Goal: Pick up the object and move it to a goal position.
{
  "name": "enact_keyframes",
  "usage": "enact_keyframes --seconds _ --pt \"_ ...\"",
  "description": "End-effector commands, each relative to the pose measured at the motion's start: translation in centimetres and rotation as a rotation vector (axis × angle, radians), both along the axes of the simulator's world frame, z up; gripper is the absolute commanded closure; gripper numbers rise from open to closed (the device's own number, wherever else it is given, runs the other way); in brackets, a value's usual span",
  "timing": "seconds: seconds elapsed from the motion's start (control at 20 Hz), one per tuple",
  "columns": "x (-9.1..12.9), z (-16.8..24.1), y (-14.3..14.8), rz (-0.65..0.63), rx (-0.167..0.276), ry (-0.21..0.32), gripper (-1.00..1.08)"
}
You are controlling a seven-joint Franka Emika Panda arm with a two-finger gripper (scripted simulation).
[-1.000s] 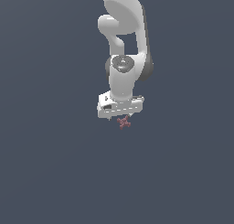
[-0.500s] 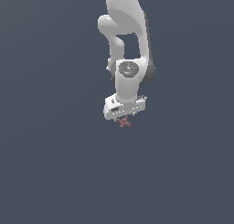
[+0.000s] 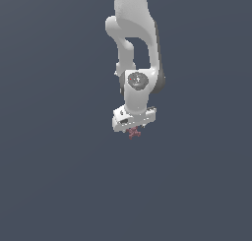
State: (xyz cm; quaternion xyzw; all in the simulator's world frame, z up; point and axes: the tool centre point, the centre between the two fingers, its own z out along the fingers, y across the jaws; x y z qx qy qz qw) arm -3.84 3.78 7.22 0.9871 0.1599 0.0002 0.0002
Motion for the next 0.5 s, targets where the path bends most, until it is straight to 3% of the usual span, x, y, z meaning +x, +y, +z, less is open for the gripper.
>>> enact_keyframes --seconds 0.0,0.35,0.4,0.45 --pt "-0.1 -1.3 0.0 0.001 0.000 0.001 -0.92" --pt "0.0 -2.7 0.0 0.003 0.000 0.001 -0.92" --pt "0.0 -2.7 0.0 0.003 0.000 0.001 1.08" --pt "0.0 -2.7 0.0 0.003 0.000 0.001 1.08"
